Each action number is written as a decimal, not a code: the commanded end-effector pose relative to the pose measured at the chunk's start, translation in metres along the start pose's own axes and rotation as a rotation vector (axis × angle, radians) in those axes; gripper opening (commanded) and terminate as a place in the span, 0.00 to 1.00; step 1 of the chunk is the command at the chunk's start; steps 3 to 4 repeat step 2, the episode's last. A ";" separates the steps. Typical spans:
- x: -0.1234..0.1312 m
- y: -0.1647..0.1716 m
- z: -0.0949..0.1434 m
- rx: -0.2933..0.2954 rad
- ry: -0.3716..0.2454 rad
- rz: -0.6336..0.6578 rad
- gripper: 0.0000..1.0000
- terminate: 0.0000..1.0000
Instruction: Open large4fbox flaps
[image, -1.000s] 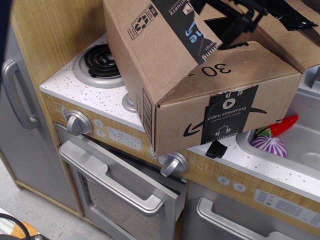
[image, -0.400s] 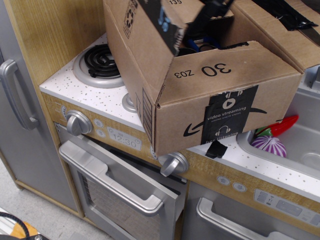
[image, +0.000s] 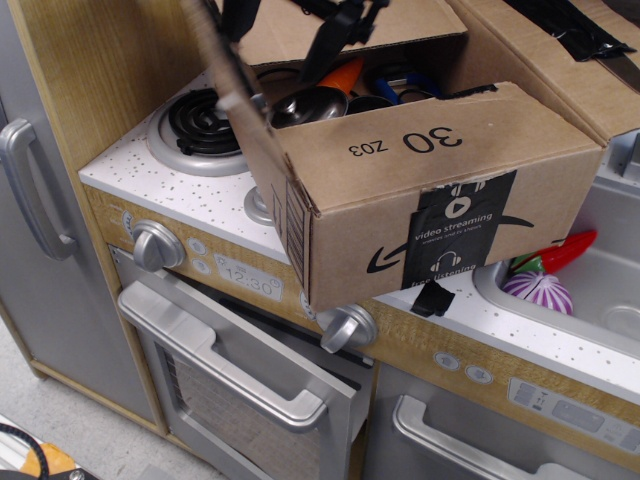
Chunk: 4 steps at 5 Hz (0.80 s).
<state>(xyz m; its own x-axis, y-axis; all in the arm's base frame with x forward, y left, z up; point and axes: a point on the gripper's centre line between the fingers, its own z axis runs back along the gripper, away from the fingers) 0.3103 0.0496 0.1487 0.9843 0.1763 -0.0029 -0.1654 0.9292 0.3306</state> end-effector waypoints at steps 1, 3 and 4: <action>-0.003 0.009 -0.017 -0.088 -0.100 0.042 1.00 0.00; -0.001 0.006 -0.021 -0.096 -0.144 0.048 1.00 1.00; -0.001 0.006 -0.021 -0.096 -0.144 0.048 1.00 1.00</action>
